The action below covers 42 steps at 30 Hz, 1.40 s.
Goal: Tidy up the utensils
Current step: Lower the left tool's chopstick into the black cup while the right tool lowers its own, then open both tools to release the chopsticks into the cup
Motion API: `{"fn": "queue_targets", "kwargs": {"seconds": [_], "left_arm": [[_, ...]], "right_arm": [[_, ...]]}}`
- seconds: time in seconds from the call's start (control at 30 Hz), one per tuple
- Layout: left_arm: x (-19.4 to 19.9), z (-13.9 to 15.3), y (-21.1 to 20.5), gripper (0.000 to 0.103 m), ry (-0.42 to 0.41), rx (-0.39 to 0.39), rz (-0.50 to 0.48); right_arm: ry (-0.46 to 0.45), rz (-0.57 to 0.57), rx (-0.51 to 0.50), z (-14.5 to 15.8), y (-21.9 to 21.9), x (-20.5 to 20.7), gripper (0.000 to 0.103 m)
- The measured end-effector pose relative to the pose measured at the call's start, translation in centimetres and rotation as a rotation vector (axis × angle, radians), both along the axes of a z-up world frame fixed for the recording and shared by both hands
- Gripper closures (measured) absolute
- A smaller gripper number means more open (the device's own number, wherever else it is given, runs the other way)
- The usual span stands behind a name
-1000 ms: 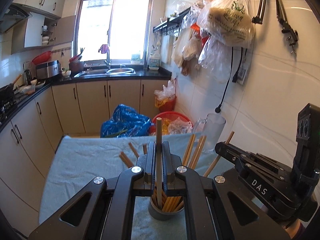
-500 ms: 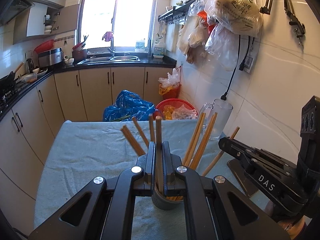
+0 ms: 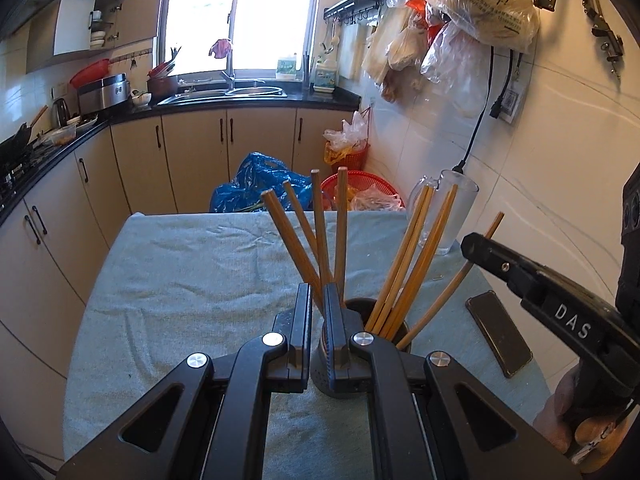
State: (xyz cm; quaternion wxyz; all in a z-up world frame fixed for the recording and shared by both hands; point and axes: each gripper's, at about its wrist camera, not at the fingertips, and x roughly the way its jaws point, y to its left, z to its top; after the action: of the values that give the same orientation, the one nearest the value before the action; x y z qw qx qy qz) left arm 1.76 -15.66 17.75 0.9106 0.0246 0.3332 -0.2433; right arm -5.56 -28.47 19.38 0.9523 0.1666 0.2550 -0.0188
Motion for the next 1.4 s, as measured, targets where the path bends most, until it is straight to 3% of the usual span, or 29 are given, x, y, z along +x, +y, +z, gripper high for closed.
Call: {"fn": "queue_targets", "kwargs": {"seconds": [1.0,1.07,1.13,1.23,1.4], "left_arm": [[-0.3,-1.0,1.3,0.097,0.063,-0.009,0.016],[-0.5,-0.9,1.4,0.094,0.067,-0.012,0.019],[-0.7,-0.8,1.6,0.081,0.069,-0.018,0.025],[-1.1,-0.3,2.0,0.068,0.057,-0.032,0.036],[-2.3,0.4,2.4,0.061,0.036,-0.033,0.043]], "right_arm": [[0.007,-0.008,0.01,-0.1,0.0,0.3,0.095],[0.005,-0.012,0.018,-0.1,-0.1,0.2,0.087],[-0.003,-0.021,0.021,0.0,-0.3,0.0,0.07],[-0.01,-0.029,0.017,0.3,-0.2,-0.4,0.065],[-0.018,-0.038,0.017,1.0,0.0,-1.3,0.061]]}}
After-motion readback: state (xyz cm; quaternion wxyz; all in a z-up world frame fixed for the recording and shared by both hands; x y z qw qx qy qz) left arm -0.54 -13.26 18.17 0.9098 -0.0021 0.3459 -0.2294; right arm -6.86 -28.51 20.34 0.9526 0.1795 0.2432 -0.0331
